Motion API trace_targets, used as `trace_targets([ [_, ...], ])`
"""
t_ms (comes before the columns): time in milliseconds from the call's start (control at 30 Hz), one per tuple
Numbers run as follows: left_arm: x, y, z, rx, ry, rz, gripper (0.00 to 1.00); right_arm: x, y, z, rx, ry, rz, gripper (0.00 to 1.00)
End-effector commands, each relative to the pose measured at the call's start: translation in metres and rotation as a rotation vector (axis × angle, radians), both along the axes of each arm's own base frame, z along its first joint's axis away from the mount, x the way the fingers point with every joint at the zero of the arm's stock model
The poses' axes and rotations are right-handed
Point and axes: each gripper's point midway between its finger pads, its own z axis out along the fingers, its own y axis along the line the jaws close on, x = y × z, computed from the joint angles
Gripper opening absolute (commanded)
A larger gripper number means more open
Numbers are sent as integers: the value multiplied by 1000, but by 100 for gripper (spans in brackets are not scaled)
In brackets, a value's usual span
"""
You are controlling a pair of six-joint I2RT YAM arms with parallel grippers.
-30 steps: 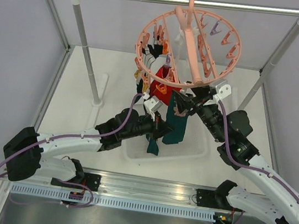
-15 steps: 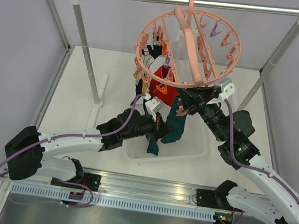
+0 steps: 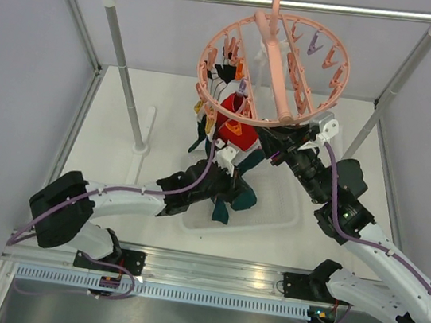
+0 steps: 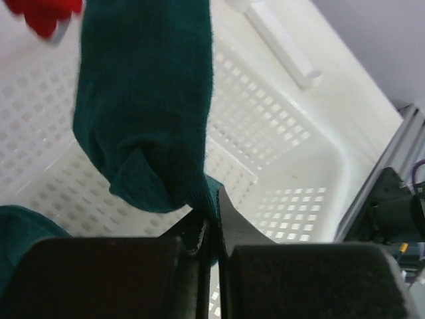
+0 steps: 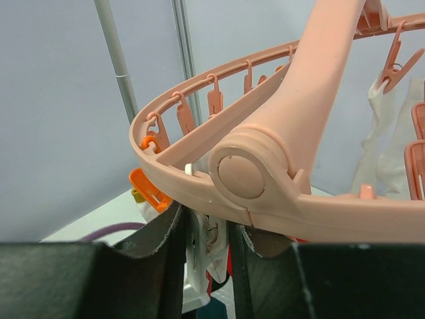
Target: Remove the socks clipped to the hanger
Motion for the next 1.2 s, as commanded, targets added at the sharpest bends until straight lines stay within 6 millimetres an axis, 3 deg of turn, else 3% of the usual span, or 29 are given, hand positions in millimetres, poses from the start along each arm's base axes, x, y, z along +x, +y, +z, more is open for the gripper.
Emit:
trace_targets([
  [0,10,-8,-6,28,-5,27,2,-6,-8,32,54,-52,-7,5],
  [233,10,-11,-17,47,16,18,6,-8,-13,36,50,-59,-23,5],
  [300,7,-10,-17,48,15,9,16,-7,-14,35,47,-57,-30,5],
  [333,6,-10,-17,48,14,7,31,-7,-15,36,48,-59,-32,5],
  [433,0,-8,-13,49,-18,-27,55,-6,-17,36,44,-55,-43,5],
  [533,-2,-5,-10,55,-42,-38,62,-5,-17,36,45,-55,-49,5],
  [833,-37,-6,22,-7,-130,-204,70,-2,-21,34,41,-49,-76,5],
  [1000,-67,-5,37,-67,-150,-343,70,0,-24,33,37,-44,-94,5],
  [1167,-89,8,69,-157,-189,-404,69,1,-24,31,32,-40,-99,5],
])
